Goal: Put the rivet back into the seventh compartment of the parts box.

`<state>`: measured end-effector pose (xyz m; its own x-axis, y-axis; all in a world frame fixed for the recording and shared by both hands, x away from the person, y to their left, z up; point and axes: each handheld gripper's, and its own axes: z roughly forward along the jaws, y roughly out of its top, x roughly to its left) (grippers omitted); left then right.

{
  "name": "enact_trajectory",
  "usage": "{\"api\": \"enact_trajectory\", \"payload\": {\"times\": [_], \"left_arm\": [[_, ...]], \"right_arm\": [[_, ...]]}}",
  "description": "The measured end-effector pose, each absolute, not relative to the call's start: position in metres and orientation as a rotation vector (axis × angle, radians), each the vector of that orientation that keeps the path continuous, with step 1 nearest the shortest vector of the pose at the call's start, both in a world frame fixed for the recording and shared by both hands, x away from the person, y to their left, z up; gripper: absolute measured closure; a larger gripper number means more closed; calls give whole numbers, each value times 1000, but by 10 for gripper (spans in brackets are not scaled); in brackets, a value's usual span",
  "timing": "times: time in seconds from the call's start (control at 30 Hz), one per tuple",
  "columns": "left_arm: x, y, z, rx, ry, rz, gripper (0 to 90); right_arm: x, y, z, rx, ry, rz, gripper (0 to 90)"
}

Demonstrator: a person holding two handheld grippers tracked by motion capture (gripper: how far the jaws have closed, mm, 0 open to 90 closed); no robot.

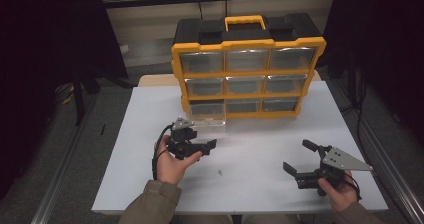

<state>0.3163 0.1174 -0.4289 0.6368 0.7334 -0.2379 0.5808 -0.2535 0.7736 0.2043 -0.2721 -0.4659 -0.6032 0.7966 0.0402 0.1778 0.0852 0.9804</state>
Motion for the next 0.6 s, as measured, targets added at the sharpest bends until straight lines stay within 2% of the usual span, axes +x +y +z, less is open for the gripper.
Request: {"api": "enact_trajectory", "payload": {"times": [0.6], "left_arm": [[309, 109, -441, 2002, 981, 185, 178]], "right_arm": [[204, -272, -466, 952, 1849, 1552, 0]]}}
